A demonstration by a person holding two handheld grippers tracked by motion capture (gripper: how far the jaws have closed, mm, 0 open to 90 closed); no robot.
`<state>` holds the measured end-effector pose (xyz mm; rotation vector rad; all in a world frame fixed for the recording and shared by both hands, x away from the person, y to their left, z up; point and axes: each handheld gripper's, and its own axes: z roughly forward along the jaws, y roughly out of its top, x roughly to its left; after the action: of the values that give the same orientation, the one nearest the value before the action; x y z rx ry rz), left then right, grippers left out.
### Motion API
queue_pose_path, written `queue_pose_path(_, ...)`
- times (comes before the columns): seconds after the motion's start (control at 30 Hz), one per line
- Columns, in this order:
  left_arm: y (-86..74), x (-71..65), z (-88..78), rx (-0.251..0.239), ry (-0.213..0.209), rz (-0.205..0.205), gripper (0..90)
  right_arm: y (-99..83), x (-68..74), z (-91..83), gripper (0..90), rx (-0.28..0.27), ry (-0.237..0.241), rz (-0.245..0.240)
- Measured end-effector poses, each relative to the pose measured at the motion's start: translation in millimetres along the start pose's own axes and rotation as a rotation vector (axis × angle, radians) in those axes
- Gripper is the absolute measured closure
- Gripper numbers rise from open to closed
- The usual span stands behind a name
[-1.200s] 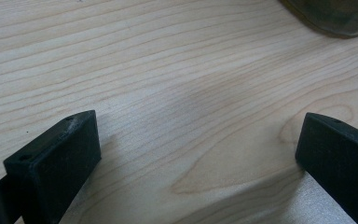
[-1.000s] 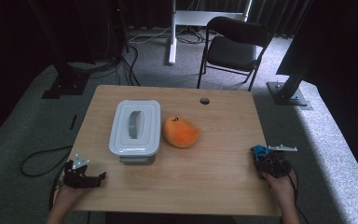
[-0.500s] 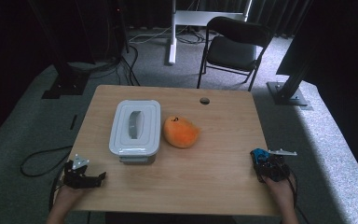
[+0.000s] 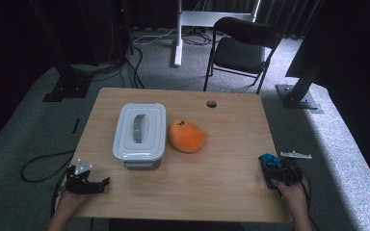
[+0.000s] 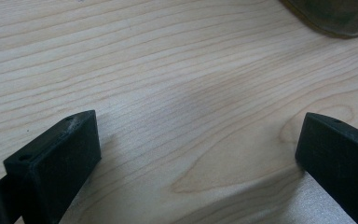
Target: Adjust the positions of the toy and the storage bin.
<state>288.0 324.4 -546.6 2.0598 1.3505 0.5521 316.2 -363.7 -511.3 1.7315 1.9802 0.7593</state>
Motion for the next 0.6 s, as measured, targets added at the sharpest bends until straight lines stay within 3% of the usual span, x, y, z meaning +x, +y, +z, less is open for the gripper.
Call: queue_pose_path(0.6, 0.0, 0.0, 0.0, 0.0, 0.0, 0.0, 0.3, 21.1, 19.4, -1.5, 20.4, -0.024, 0.033, -0.048)
